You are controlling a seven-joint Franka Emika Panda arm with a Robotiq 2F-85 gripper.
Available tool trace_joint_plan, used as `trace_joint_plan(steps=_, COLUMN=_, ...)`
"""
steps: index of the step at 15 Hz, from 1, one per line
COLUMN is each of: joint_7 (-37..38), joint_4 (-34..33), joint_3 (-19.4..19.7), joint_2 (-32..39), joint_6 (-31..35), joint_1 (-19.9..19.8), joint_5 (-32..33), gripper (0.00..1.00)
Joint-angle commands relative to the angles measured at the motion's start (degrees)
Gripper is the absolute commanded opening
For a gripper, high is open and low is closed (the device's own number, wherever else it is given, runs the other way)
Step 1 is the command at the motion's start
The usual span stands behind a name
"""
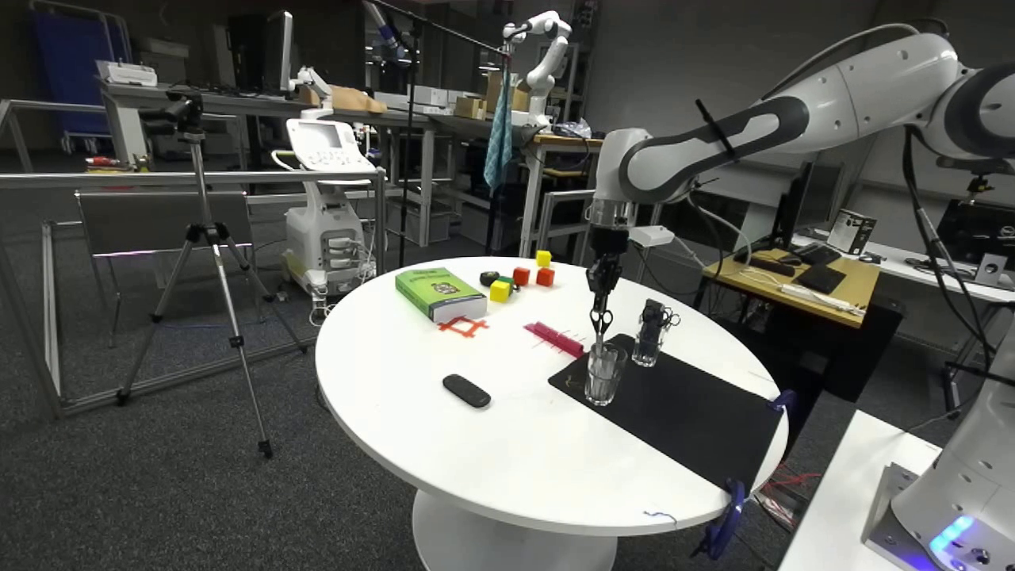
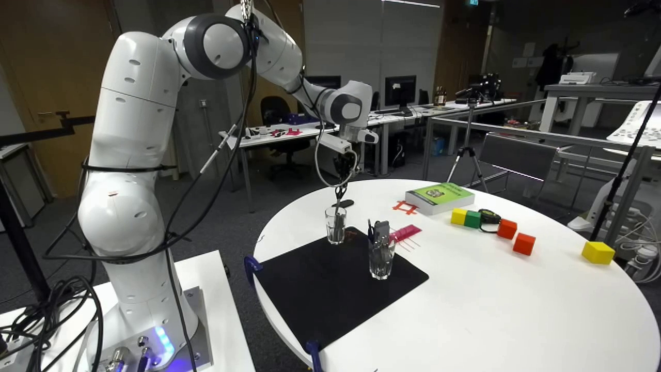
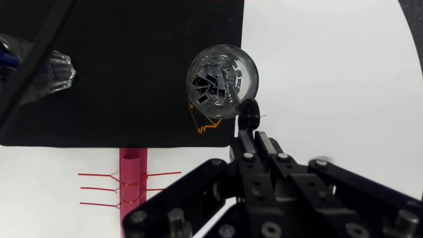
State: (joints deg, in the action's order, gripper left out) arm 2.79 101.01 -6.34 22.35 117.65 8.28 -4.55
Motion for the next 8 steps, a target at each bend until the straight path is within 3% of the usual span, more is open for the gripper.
trace_joint_plan(steps=1, joint_7=-0.98, joint_4=0.35, joint_3=-0.64, joint_2=-4.25, joint_6=-3.56, joint_1=-0.57, joint_5=-1.33, gripper=0.02)
trace_joint_plan(steps=8, joint_7=1.17, joint_4=1.38, joint_3=-0.01, joint_2=-9.58, joint_6=-5.03, joint_1=-0.17, joint_5=0.33, gripper=0.02)
